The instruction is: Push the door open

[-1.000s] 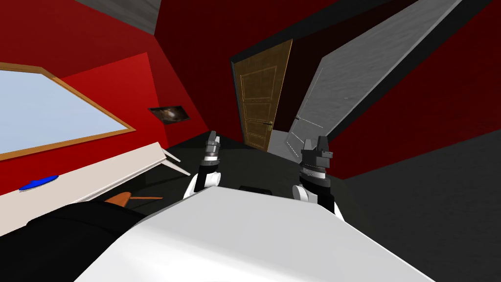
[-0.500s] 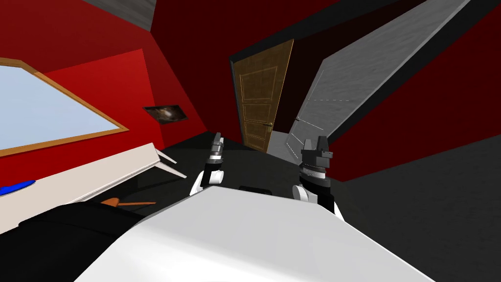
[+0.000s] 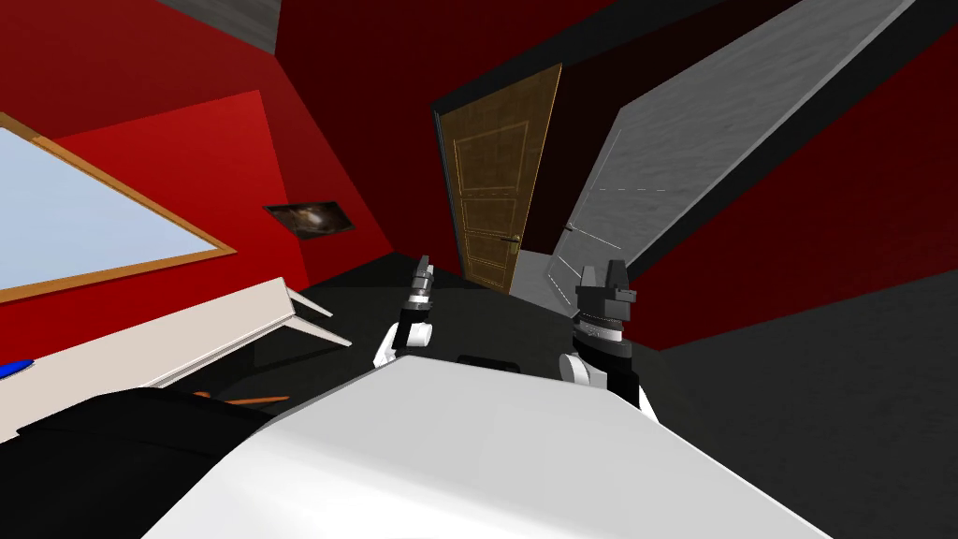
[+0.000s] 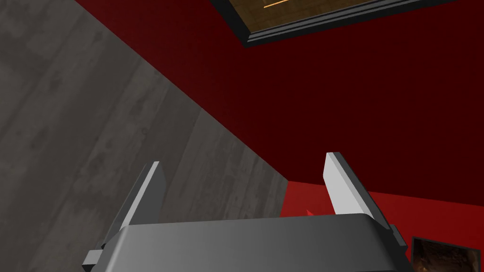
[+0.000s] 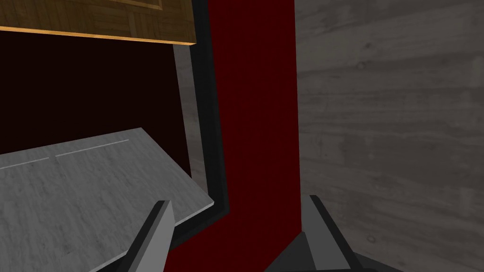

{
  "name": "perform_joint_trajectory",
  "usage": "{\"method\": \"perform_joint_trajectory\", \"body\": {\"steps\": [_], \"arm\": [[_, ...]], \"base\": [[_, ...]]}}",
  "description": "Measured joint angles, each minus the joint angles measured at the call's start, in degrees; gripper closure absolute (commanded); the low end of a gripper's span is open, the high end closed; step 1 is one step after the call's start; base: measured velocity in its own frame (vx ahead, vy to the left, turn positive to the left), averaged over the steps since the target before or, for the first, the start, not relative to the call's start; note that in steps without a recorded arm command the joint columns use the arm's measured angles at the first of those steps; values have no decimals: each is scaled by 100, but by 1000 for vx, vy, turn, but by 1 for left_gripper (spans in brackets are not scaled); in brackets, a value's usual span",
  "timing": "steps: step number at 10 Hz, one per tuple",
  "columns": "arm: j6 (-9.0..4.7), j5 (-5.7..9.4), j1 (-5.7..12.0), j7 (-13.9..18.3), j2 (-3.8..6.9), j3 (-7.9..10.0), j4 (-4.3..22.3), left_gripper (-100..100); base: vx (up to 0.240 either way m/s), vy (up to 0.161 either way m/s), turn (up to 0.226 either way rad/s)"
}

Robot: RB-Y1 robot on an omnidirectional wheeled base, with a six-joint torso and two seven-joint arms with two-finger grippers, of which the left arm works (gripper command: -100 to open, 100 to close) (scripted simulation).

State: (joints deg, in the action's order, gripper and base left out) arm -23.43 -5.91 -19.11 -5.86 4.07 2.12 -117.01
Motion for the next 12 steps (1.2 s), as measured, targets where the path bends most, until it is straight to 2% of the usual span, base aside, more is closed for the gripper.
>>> {"method": "perform_joint_trajectory", "body": {"steps": [3,12], "arm": [[-31,27,211,43,32,-43,390,-100],[-39,113,1032,202,90,-176,1728,-100]], "base": [[97,-26,-18],[99,-27,-21]]}}
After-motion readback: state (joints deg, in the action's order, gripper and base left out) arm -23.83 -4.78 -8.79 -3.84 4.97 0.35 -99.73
